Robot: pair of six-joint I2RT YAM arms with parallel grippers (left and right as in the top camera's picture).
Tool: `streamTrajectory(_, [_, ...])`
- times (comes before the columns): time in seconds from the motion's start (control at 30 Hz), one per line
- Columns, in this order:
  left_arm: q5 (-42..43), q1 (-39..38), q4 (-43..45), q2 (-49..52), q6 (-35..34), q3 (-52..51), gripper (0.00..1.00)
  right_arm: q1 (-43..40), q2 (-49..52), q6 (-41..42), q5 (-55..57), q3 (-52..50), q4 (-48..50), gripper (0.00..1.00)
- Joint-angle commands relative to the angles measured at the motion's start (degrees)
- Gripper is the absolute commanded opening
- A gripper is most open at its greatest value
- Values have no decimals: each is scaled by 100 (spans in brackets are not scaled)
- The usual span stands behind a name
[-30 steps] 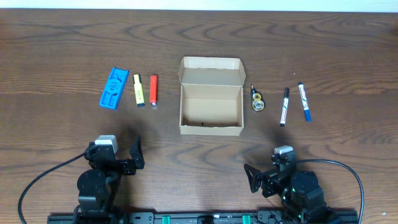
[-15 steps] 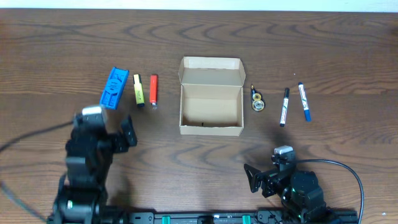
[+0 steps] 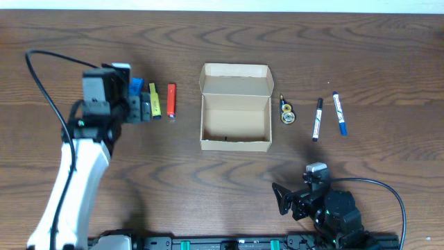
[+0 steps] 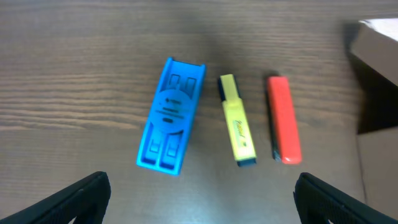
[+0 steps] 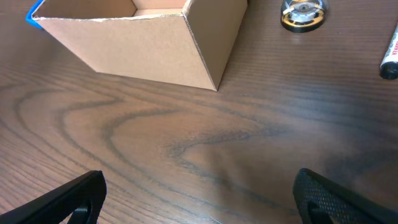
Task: Pack container
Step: 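Move the left gripper over the blue whiteboard duster and grasp it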
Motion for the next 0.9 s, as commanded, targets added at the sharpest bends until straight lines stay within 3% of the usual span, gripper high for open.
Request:
streamTrajectory(0.0, [483,413,181,247,116,225,95,57,-37,79,-37,-66,-9,99])
streamTrajectory(0.1, [614,678,339,376,245,225,95,57,-37,79,-37,-66,-9,99])
streamTrajectory(0.27, [542,763,415,693,1069,225,95,57,-37,81,-37,-66,-9,99])
streamTrajectory(0.77, [444,844,1456,2232,1587,227,95,57,-37,79,-37,-66,-9,99])
streamTrajectory(0.87, [800,833,1604,2406,1851,227,95,57,-37,79,-37,-66,-9,99])
